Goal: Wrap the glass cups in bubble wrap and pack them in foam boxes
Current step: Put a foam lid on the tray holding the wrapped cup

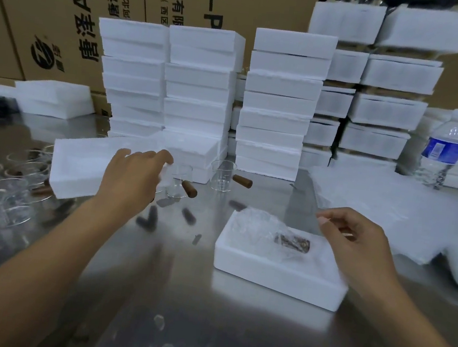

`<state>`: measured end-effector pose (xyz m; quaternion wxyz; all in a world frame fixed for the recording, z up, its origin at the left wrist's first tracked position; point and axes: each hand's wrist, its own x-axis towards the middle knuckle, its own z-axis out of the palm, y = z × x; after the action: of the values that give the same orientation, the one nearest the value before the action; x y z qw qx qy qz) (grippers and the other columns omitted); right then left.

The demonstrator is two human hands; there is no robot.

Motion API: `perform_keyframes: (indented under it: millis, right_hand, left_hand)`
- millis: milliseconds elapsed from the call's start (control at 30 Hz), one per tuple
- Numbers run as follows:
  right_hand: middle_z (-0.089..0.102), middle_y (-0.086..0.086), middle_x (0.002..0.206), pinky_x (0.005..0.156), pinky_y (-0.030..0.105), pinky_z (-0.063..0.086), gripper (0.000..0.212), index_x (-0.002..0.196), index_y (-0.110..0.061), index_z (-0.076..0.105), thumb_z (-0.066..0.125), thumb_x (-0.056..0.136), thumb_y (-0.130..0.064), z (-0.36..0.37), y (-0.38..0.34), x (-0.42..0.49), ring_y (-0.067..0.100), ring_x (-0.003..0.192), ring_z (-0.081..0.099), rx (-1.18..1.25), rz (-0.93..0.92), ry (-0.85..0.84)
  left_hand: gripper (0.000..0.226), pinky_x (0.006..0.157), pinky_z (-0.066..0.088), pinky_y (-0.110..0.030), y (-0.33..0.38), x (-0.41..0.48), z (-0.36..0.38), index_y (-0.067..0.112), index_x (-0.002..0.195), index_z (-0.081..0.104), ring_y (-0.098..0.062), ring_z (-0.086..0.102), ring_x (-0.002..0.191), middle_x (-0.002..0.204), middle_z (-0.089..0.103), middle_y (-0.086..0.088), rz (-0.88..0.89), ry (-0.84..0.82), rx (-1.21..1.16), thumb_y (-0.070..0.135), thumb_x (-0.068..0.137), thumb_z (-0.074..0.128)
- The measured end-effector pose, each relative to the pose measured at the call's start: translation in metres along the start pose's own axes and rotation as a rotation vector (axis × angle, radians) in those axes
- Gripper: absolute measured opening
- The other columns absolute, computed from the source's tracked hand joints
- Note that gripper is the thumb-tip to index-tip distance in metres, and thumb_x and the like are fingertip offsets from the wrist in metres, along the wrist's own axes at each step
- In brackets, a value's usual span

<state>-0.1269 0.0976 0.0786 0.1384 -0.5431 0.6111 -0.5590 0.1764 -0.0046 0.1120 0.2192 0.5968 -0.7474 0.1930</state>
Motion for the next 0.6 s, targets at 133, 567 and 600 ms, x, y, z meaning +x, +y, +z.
perform_keyframes:
  millis: [133,567,600]
  right_hand:
    - [0.065,-0.012,0.082,0.068,0.017,0.041,0.015,0.079,-0.029,0.066,0.061,0.087,-0.016,0.0,-0.003,-0.001,-0.005,0.074,0.055,0.005,-0.021,-0.008]
    - [0.072,-0.009,0.082,0.063,0.022,0.051,0.018,0.1,-0.028,0.063,0.045,0.097,-0.025,-0.01,-0.016,0.007,0.005,0.067,0.068,0.547,0.261,-0.05]
    - [0.073,-0.004,0.084,0.064,0.024,0.051,0.021,0.099,-0.026,0.064,0.044,0.097,-0.022,-0.011,-0.017,0.008,0.01,0.067,0.069,0.579,0.304,-0.037]
  left_hand:
    - [0.055,0.057,0.046,-0.036,0.043,-0.024,-0.036,0.013,0.122,0.056,-0.03,0.063,0.079,0.096,0.068,-0.009,0.148,0.273,-0.216,-0.009,0.073,0.07]
    - [0.041,0.08,0.054,-0.027,0.145,-0.044,-0.112,0.024,0.101,0.044,-0.015,0.069,0.093,0.093,0.069,0.001,0.138,0.136,-2.053,0.002,0.075,0.066]
    - [0.041,0.079,0.054,-0.026,0.146,-0.044,-0.103,0.025,0.101,0.045,-0.014,0.069,0.091,0.091,0.07,0.002,0.055,0.09,-2.085,0.005,0.073,0.068]
